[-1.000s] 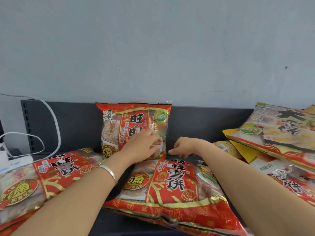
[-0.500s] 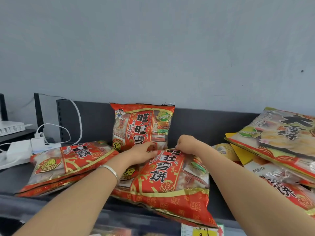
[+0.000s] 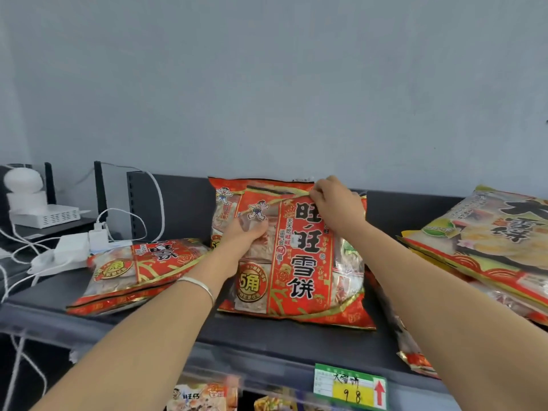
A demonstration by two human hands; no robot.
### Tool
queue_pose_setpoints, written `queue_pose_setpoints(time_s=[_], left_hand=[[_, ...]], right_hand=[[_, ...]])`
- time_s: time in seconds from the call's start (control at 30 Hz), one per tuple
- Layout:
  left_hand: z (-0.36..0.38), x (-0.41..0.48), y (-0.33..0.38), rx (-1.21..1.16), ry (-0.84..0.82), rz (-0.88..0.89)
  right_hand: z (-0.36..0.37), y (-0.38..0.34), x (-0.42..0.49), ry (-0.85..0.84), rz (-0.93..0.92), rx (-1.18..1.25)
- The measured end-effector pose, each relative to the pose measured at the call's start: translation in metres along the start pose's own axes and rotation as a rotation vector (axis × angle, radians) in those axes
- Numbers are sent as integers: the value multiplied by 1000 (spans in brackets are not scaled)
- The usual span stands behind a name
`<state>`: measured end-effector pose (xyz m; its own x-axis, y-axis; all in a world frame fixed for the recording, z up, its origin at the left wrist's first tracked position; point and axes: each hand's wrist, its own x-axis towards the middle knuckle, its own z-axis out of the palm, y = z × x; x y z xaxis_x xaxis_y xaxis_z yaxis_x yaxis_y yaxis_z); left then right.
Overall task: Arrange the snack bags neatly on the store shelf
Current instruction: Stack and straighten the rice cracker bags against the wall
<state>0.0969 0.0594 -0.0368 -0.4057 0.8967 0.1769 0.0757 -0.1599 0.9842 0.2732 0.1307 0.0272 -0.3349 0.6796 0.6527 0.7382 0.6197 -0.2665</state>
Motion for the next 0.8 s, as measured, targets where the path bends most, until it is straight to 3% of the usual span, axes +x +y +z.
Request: queue_pose_setpoints(time_s=[0.23, 0.37, 0.5, 0.57, 0.63, 0.67, 0.8], left_hand=[[-6, 24, 13, 162, 93, 307], [-35, 35, 3, 609, -117, 226], [-67, 36, -7, 868, -469, 61], [-79, 36, -14, 1213, -587, 59], [-88, 34, -23, 1599, -553, 157], [-91, 33, -25, 1684, -509, 204], [-102, 28, -16, 1638, -370, 255]], right_hand=[[10, -12, 14, 21, 20, -88], [16, -23, 20, -237, 79, -185], [23, -27, 32, -404, 146, -178], [29, -30, 32, -361, 130, -236], [36, -34, 28, -261, 86, -306], [39, -35, 26, -213, 70, -303], [47, -46, 26, -97, 42, -261]])
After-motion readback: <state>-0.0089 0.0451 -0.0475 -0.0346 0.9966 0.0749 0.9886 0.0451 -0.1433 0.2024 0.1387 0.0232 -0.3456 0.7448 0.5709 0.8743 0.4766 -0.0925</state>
